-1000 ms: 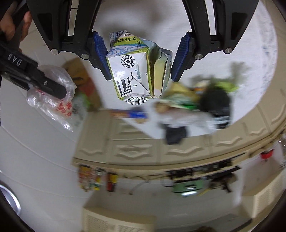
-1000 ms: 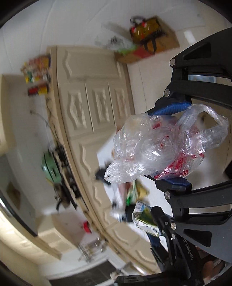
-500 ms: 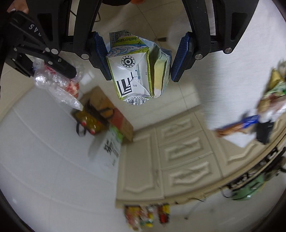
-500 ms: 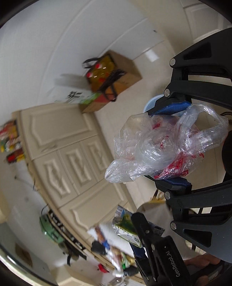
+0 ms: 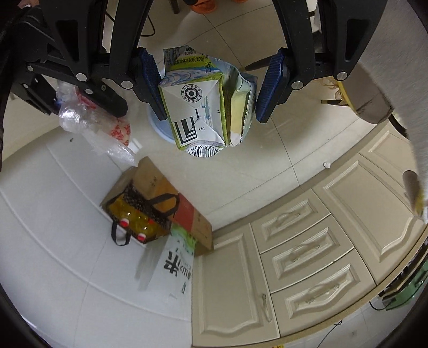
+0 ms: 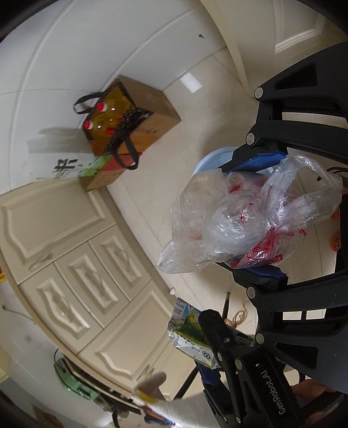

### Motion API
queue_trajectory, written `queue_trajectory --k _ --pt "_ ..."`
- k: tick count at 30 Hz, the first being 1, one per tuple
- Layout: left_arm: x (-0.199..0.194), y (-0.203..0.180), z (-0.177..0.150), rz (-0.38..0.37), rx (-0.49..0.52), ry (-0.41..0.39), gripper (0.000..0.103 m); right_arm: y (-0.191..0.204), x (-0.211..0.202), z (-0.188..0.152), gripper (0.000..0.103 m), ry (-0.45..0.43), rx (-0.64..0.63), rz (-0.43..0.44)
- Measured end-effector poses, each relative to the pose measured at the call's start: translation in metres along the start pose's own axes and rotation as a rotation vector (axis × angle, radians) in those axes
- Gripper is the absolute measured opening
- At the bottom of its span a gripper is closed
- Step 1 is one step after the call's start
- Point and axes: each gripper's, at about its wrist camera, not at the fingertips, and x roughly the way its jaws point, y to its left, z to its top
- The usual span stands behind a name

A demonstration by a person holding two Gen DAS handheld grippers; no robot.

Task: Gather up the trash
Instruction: 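Carry the carton and clear bag over the blue bin and release both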

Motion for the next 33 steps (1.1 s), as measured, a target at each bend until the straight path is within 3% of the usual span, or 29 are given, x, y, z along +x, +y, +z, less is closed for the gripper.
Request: queue_trajectory --k 8,12,22,27,33 --pt "0.037 -0.004 0.003 0.002 0.002 0.026 0.074 -0.015 0.023 -0.001 0.058 0.037 0.029 -0.004" --pt "0.044 -0.004 0.003 0.017 0.002 0.038 0.075 -0.015 0.031 -0.003 0.059 0.051 0.027 -0.001" --pt "0.025 0.000 -0.003 0.064 -0.024 0.021 0.075 0.003 0.043 0.001 0.062 0.065 0.002 0.015" --pt "0.011 -0.001 -0.009 0.079 -0.030 -0.001 0.076 0.014 0.041 0.004 0.082 0.061 -0.017 -0.014" --pt "-0.013 -0.002 -0.017 0.070 -0.036 -0.031 0.076 0.022 0.022 0.006 0.083 0.031 -0.026 -0.019"
